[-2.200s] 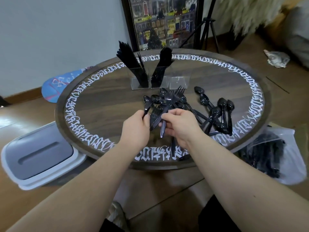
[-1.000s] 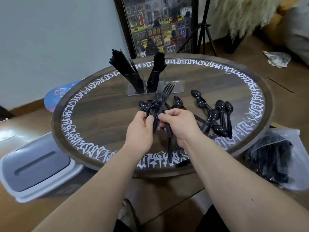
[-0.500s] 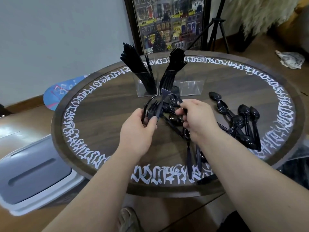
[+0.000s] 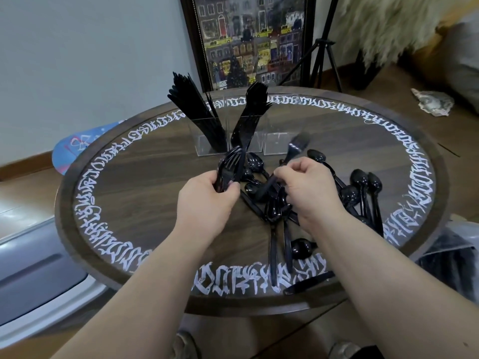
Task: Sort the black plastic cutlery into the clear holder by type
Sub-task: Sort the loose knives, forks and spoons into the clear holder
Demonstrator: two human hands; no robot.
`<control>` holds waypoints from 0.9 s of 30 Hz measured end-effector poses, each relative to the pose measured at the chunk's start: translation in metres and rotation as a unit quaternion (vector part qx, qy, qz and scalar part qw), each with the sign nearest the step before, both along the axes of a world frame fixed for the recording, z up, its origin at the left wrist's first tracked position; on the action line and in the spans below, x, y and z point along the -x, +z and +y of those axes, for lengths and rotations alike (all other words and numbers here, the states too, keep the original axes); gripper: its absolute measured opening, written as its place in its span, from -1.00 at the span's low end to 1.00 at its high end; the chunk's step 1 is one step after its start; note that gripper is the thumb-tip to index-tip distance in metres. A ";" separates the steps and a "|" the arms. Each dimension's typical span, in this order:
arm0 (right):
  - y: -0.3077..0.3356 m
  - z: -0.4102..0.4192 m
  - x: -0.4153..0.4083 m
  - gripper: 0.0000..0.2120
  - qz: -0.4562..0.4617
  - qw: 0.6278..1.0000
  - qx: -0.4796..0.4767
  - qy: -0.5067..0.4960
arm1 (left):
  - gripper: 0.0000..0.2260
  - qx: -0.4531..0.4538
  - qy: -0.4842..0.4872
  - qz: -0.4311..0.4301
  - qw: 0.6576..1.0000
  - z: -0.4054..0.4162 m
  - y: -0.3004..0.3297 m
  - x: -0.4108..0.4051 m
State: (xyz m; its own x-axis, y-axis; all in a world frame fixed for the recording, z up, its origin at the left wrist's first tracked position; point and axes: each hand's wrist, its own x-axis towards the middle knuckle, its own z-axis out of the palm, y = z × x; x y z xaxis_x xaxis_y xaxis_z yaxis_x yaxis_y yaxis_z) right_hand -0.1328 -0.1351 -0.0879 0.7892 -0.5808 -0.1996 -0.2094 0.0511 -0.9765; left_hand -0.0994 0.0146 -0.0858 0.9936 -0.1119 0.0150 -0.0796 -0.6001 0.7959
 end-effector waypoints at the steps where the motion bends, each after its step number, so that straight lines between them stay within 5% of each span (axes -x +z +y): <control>1: 0.001 0.000 0.001 -0.83 -0.005 1.000 -0.011 0.001 | -0.82 -0.002 0.001 0.007 1.000 -0.002 0.000 0.001; 12: 0.006 -0.006 0.008 -0.77 -0.033 0.992 -0.095 0.082 | -0.83 0.048 -0.073 0.057 0.995 -0.007 0.004 0.006; 27: 0.011 -0.001 0.006 -0.93 -0.029 0.976 -0.197 0.088 | -0.89 0.112 -0.128 0.110 0.979 -0.008 0.005 0.010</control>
